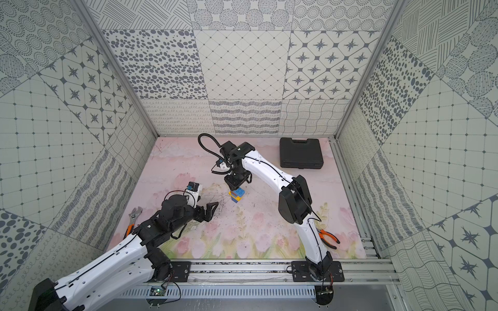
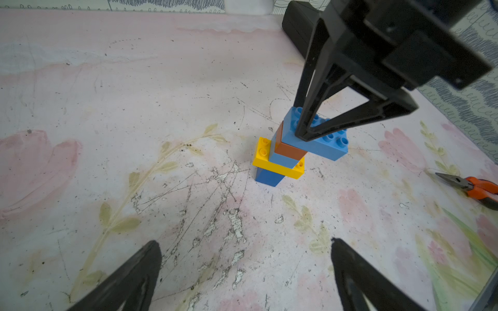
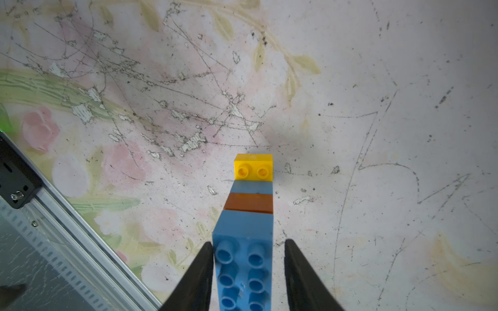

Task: Assemble the letter f with lego
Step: Adjust the lego brick at the center of the board.

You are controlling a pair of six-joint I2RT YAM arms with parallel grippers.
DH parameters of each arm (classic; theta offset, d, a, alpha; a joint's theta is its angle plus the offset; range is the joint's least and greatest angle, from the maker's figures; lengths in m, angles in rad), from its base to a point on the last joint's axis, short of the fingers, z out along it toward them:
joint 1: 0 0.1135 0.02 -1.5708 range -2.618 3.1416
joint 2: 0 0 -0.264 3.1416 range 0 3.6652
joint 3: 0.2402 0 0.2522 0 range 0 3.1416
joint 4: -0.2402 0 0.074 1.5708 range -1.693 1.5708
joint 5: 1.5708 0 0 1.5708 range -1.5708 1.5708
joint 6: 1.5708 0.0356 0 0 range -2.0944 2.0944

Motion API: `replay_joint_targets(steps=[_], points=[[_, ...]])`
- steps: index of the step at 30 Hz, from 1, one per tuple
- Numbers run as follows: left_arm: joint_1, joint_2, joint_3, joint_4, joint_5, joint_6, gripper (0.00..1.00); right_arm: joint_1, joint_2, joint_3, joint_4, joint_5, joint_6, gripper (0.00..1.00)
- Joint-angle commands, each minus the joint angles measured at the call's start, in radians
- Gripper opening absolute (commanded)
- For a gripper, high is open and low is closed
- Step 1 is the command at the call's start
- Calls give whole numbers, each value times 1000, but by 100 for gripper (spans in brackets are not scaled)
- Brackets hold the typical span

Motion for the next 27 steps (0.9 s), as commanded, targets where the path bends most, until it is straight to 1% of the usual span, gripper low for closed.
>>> replay_joint_targets(steps=[1, 9, 14, 27], points=[[3, -4, -5, -4, -13, -5, 99, 10, -1, 31, -10, -11, 2, 46], [3, -4, -7, -3, -15, -3, 99, 22, 15, 34, -19, -15, -3, 45], [2, -7, -7, -5, -15, -3, 99, 24, 22, 39, -17, -5, 1, 39], [3, -10, -8, -6, -16, -3, 99, 20, 49, 61, -32, 13, 6, 33]])
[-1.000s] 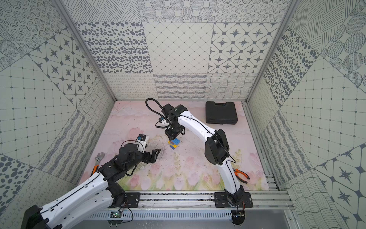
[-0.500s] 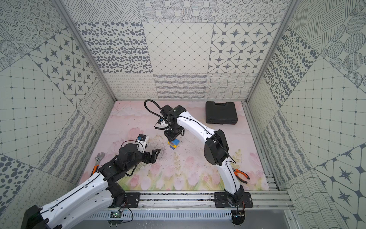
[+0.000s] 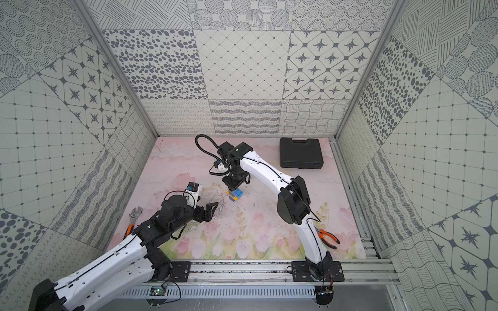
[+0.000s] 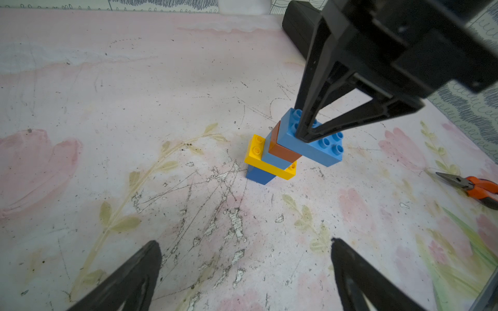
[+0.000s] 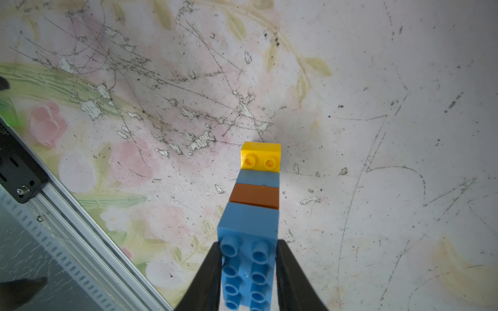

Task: Assemble the letter f with lego
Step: Adjust the lego brick at the center of the board.

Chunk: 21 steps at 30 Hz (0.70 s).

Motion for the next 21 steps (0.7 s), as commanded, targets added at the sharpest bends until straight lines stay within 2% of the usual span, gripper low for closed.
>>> replay_joint_targets(steps=[1, 21], points=[[4, -4, -4, -6, -15, -3, 99, 0, 38, 28, -7, 11, 6, 33], [3, 5, -3, -4, -17, -1, 99, -9, 149, 121, -89, 8, 11, 34]])
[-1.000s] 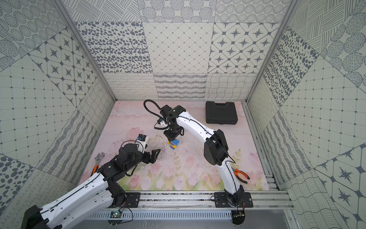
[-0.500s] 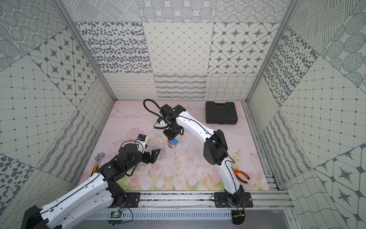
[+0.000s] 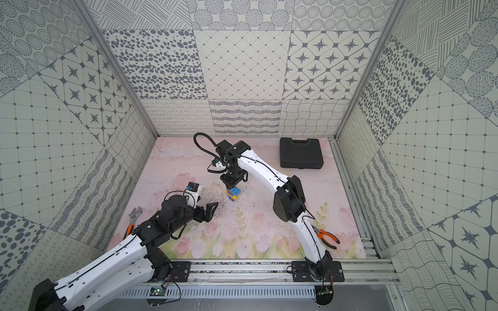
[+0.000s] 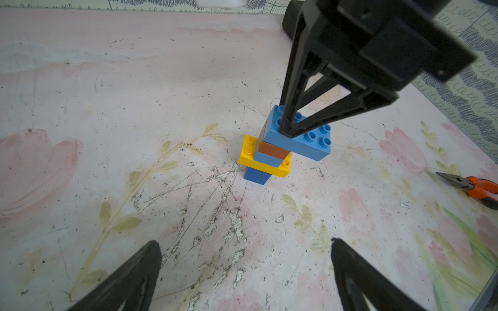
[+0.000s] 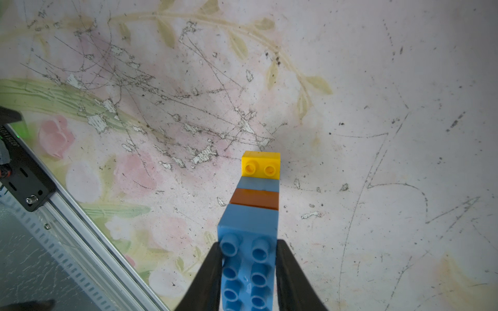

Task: Assemble the letter f with lego
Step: Adjust the lego brick at the center of the board, then pick up the lego brick from the center of the board.

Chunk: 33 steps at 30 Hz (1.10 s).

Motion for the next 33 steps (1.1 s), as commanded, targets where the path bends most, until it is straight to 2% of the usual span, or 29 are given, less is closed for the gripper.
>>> replay_joint_targets(steps=[1, 33], points=[[3, 4, -3, -3, -17, -2, 99, -3, 72, 0, -52, 20, 11, 33], [4, 6, -4, -2, -15, -5, 99, -19, 196, 45, -148, 108, 41, 33]])
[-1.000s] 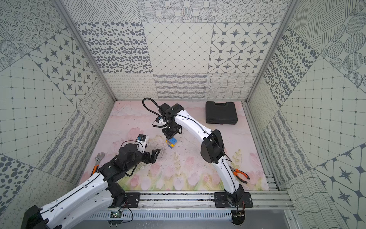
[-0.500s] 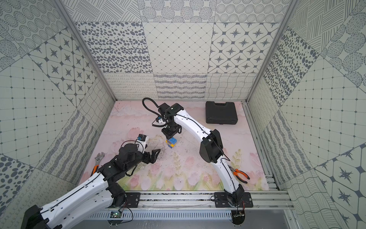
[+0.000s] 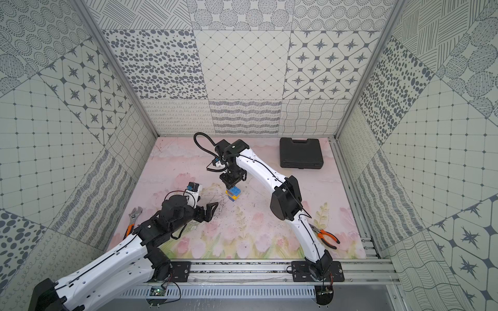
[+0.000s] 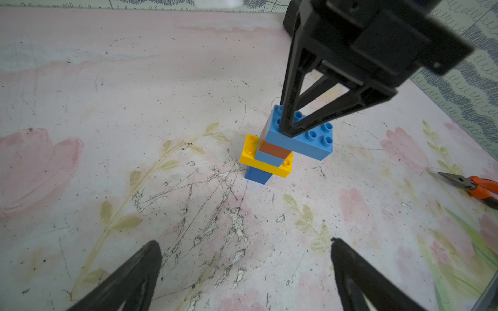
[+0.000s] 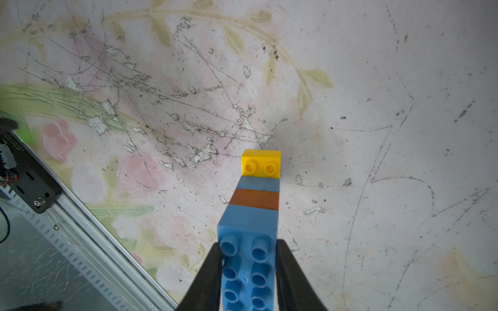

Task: Assemble the letter f with lego
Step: Pick up the lego brick from the center of the board.

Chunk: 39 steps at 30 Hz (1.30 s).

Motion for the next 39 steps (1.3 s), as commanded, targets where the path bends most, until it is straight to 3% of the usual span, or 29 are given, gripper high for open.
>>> replay_joint_targets(steps=[1, 12, 26, 32, 39], points=[[4, 2, -4, -2, -13, -5, 99, -9, 123, -58, -64, 109, 11, 34], [3, -4, -6, -4, -18, -6, 99, -10, 48, -16, 0, 80, 14, 43], [4, 5, -4, -1, -15, -4, 99, -10, -22, -58, 45, 27, 0, 42], [3, 3, -3, -3, -16, -4, 99, -28, -7, -62, 46, -42, -33, 35], [4, 1, -3, -2, -14, -4, 99, -80, -26, -56, 10, -177, -146, 36]])
